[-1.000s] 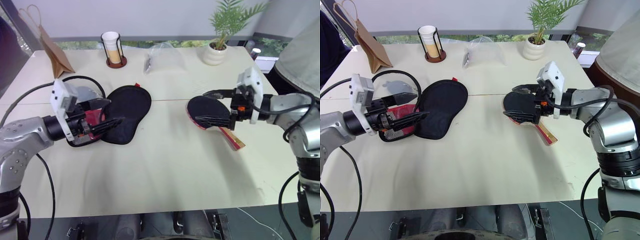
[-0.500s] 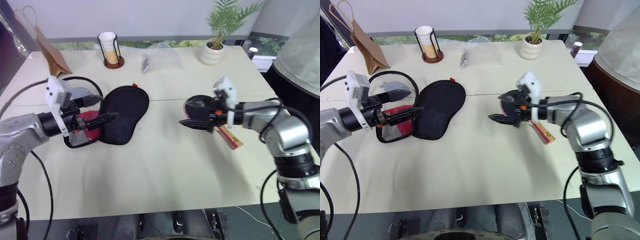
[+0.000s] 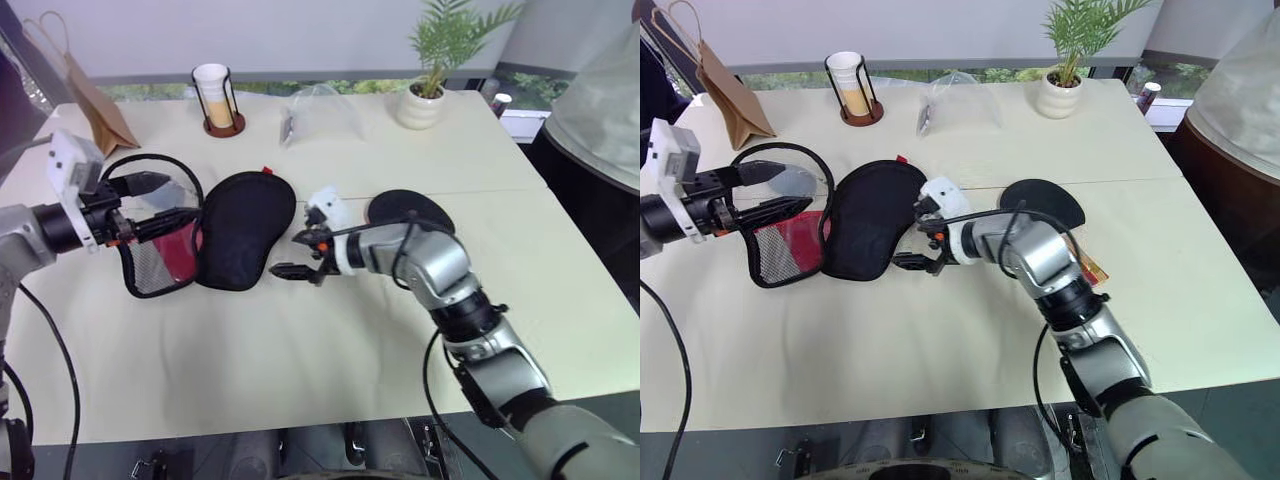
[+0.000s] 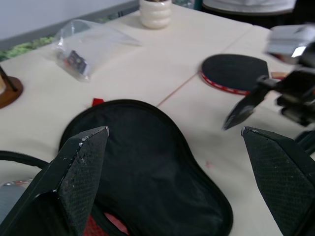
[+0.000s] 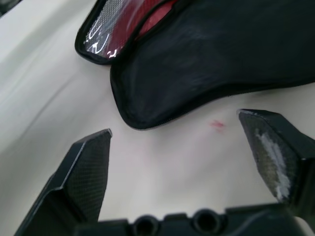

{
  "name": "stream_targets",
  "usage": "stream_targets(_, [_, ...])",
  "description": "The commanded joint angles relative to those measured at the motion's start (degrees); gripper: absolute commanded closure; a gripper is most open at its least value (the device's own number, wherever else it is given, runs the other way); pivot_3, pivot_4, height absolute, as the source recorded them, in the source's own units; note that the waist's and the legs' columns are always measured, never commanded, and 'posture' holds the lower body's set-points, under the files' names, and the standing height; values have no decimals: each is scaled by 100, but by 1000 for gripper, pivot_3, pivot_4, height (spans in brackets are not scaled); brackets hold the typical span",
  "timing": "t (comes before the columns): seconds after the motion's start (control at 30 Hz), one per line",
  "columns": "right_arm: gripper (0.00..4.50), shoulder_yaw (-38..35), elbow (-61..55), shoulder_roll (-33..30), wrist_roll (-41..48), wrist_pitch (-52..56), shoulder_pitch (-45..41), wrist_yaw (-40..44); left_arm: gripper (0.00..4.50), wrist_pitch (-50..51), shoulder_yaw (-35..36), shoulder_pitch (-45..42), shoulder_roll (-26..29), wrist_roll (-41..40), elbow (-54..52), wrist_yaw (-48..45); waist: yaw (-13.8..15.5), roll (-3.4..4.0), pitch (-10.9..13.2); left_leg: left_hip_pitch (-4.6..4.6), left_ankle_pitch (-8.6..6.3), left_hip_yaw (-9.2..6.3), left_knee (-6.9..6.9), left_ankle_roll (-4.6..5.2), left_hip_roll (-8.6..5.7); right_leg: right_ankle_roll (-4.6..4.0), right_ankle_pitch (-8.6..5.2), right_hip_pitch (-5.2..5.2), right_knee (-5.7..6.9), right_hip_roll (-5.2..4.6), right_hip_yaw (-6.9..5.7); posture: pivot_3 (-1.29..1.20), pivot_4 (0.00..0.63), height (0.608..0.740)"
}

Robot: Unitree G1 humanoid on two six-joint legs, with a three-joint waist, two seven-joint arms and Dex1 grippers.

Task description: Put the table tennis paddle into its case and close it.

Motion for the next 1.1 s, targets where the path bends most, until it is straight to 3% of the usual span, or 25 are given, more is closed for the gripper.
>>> stream_targets(0.03, [68, -2, 525, 379, -196, -139, -273, -212, 0, -58, 282, 19, 105, -21, -134, -68, -5, 0, 0, 0, 0, 0, 0, 0, 0, 0, 0, 0, 1, 0, 0, 0, 150, 740])
stream_targets(0.43, [68, 58, 2478, 1530, -903, -1067, -601, -520, 0, 86, 603, 379, 103, -120, -604, 52, -80, -4, -2, 3, 0, 1, -4, -1, 4, 2, 2, -2, 5, 2, 0, 0, 150, 740])
stream_targets(0.67, [68, 121, 3450, 2005, -1344, -1776, -891, -566, 0, 192, 931, 934, 538, -138, -796, -494, -249, -7, -4, 9, 1, -1, -14, -4, 8, 1, 2, -5, 10, 4, -1, 0, 150, 740])
stream_targets(0.77, [897, 240, 3777, 2084, -1621, -2098, -904, -577, 0, 154, 1189, 1364, 867, -25, -765, -993, -303, -7, -4, 11, 6, -2, -26, -12, 8, -1, 1, -9, 9, 4, -1, 0, 150, 740])
stream_targets(1.0, [4449, 134, 3983, 2070, -1896, -2343, -867, -478, 0, -306, 1464, 1914, 1308, 425, -408, -1782, -306, -12, -7, 16, 22, 2, -81, -41, 6, -16, -6, -32, 5, 1, 0, 0, 150, 740])
stream_targets(1.1, [4487, 30, 3819, 1904, -1904, -2241, -819, -406, 0, -432, 1305, 1711, 1357, 497, -247, -1804, -292, -11, -7, 15, 24, 0, -86, -43, 7, -17, -6, -36, 9, 6, -2, 0, 150, 740])
